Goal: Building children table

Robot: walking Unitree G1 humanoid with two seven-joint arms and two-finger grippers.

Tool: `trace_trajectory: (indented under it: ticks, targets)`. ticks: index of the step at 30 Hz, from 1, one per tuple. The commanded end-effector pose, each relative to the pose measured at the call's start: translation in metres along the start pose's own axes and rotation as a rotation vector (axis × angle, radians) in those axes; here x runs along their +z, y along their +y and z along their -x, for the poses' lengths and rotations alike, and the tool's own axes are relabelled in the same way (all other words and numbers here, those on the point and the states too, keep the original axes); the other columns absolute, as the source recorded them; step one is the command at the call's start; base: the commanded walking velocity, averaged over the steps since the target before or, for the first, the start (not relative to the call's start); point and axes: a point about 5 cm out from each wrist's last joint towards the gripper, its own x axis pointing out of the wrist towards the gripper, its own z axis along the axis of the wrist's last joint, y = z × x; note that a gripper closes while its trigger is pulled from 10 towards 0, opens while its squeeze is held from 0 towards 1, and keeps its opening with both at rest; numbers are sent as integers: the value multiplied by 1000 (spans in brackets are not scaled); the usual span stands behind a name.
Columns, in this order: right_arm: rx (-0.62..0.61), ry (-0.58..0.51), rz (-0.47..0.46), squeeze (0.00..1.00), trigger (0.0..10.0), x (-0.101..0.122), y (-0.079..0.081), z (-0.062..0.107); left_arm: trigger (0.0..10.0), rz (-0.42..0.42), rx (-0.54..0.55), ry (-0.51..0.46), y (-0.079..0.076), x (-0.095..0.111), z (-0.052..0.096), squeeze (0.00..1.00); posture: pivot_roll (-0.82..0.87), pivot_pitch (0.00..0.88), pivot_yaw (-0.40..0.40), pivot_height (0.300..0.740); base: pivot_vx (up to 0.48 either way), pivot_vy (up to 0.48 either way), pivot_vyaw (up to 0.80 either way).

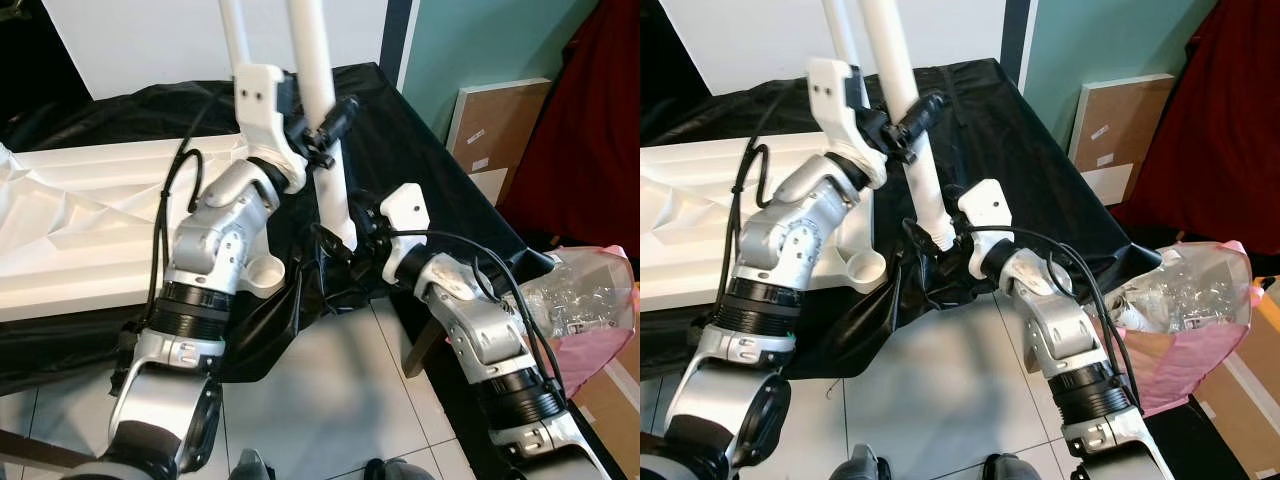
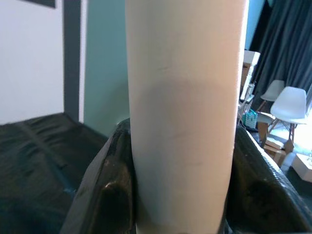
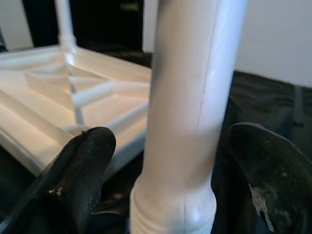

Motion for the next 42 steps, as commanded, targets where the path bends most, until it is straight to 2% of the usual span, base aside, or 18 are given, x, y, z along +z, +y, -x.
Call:
trace_trajectory:
  ticks: [1, 3, 11, 22, 23, 24, 25, 42]
  targets:
    - [-17, 31, -8, 0, 10000, -3, 0, -4, 10000, -34, -58, -22, -10, 2, -1, 0, -35, 72, -9, 740, 0, 0, 0]
    - [-17, 31, -8, 0, 10000, -3, 0, -4, 10000, -34, -58, -22, -10, 2, -1, 0, -35, 72, -9, 740, 0, 0, 0]
    - [-67, 42, -18, 0, 10000, 0, -6, -21, 10000, -55, -85, -47, -28, 2, -8, 0, -30, 71, -15, 740, 0, 0, 0]
    - [-81, 25, -28, 0, 10000, 4, -6, -30, 10000, -58, -103, -48, -39, -2, -11, 0, -27, 69, -17, 740, 0, 0, 0]
    - [-84, 23, -34, 0, 7412, 4, -6, -30, 10000, -55, -103, -47, -39, -3, -11, 0, -27, 70, -18, 740, 0, 0, 0]
    - [-84, 23, -34, 0, 7412, 4, -6, -30, 10000, -55, -103, -47, -39, -3, -11, 0, -27, 70, -18, 740, 0, 0, 0]
    - [-88, 21, -40, 0, 0, 4, -7, -30, 10000, -53, -103, -46, -40, -4, -11, 0, -26, 69, -18, 740, 0, 0, 0]
    - [-125, 33, -85, 0, 0, -4, -7, -24, 10000, -73, -78, -39, -35, -5, -10, 0, -26, 66, -18, 740, 0, 0, 0]
